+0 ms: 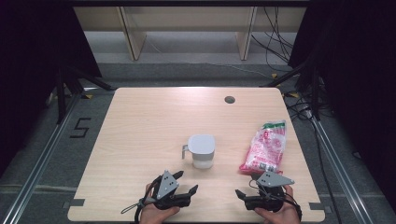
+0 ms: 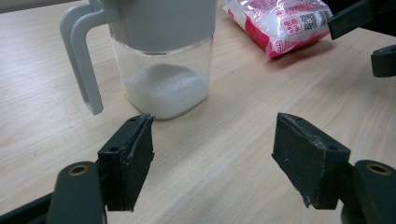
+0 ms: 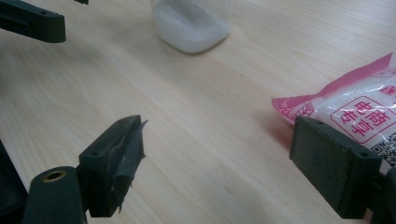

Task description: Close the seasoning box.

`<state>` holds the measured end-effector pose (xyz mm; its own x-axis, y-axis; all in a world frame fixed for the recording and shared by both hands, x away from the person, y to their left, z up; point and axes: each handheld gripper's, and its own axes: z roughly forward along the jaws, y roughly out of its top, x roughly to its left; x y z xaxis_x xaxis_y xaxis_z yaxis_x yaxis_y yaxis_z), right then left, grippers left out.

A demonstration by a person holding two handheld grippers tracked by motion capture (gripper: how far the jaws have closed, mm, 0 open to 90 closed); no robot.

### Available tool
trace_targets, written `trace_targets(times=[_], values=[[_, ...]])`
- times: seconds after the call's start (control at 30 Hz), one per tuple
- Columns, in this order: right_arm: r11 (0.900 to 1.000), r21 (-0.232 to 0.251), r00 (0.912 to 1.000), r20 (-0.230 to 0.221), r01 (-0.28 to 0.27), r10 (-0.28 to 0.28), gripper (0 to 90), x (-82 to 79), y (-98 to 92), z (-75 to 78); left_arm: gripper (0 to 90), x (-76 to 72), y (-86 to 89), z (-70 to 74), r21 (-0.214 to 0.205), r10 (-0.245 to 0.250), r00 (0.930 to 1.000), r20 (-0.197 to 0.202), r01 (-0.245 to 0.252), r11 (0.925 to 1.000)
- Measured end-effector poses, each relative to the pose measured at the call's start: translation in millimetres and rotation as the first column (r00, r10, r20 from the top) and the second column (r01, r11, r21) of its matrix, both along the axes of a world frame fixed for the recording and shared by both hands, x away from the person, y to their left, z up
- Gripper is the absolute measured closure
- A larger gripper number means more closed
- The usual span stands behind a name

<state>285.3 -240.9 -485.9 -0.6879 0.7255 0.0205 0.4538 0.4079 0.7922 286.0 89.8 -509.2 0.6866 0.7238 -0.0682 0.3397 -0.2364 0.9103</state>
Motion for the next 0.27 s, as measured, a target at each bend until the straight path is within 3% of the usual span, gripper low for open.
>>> trace_targets(times=[0.17, 0.27], values=[[1.0, 0.003, 1.0, 0.002, -0.008, 0.008, 18.6, 0.4, 1.1, -1.2, 28.1, 1.1, 1.7, 0.1, -0.013, 0.0, 1.0, 0.003, 0.0, 0.9999], [0.9998, -0.007, 0.9997, -0.012, -0.02, 0.02, 18.6, 1.1, 0.7, -2.2, 28.0, 1.6, 4.2, 1.6, 0.014, -0.005, 0.9999, 0.012, 0.005, 0.9999]])
